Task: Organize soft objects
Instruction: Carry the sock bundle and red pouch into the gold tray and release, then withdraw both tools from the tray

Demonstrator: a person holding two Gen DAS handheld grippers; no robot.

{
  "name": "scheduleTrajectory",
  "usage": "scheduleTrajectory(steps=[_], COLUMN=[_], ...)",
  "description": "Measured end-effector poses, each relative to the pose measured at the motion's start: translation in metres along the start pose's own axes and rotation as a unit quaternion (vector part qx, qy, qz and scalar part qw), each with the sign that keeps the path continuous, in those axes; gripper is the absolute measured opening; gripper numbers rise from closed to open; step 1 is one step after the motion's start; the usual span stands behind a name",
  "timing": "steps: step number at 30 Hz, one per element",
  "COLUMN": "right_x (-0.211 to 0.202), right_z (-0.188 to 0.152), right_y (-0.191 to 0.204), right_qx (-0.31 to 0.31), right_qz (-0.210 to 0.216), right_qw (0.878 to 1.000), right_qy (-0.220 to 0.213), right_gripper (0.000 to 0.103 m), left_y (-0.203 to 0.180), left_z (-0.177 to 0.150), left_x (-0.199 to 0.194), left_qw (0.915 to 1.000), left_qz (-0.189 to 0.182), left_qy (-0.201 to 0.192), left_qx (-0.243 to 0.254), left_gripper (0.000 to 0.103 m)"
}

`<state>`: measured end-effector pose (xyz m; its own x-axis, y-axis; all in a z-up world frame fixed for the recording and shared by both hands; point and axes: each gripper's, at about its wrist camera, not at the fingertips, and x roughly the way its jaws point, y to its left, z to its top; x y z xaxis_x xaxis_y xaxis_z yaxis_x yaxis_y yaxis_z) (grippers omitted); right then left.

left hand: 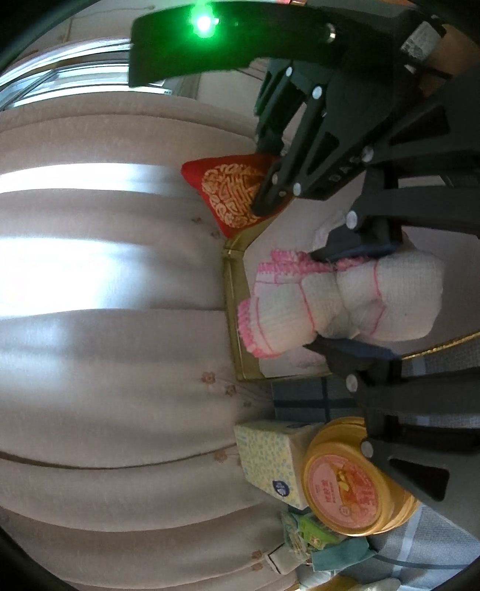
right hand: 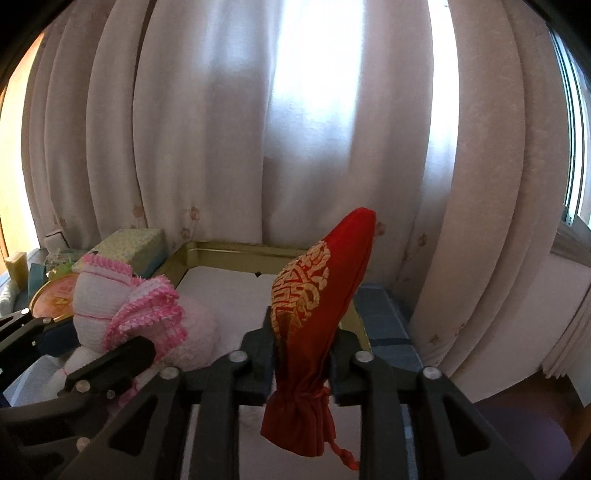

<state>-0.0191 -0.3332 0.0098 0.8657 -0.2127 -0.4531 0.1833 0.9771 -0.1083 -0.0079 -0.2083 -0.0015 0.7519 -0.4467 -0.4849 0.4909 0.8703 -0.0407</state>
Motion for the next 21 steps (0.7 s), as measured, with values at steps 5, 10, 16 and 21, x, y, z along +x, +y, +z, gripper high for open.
scheduleTrajectory(steps=[5, 10, 16, 21], right_x=[-0.002, -0.012, -0.034, -0.039], right_z=[-0.002, -0.004, -0.006, -0.009], right_y=[-0.005, -0.021, -0.020, -0.035], right_qx=[0.013, 0.051, 0.055, 0.099], right_qz=[-0.005, 0.017, -0.037, -0.057], right_qw=[1.000, 0.998, 0.993, 0.988], right_qy=[-0.011, -0.044, -0.102, -0.101], right_gripper=[0.055, 0.076, 0.079, 0.086], left_y=[0.003, 0.014, 0.012, 0.007], left_z=[0.000, -0.003, -0.005, -0.004], left_x=[-0.002, -0.014, -0.031, -0.028], left_qw=[0.9997, 0.9975, 0.9948, 0.9954], left_qz=[0.019, 0.041, 0.042, 0.044], left_qy=[-0.007, -0.040, -0.083, -0.081], left_qx=[-0.011, -0.042, -0.042, -0.027], left_gripper=[0.055, 0.099, 0.103, 0.103])
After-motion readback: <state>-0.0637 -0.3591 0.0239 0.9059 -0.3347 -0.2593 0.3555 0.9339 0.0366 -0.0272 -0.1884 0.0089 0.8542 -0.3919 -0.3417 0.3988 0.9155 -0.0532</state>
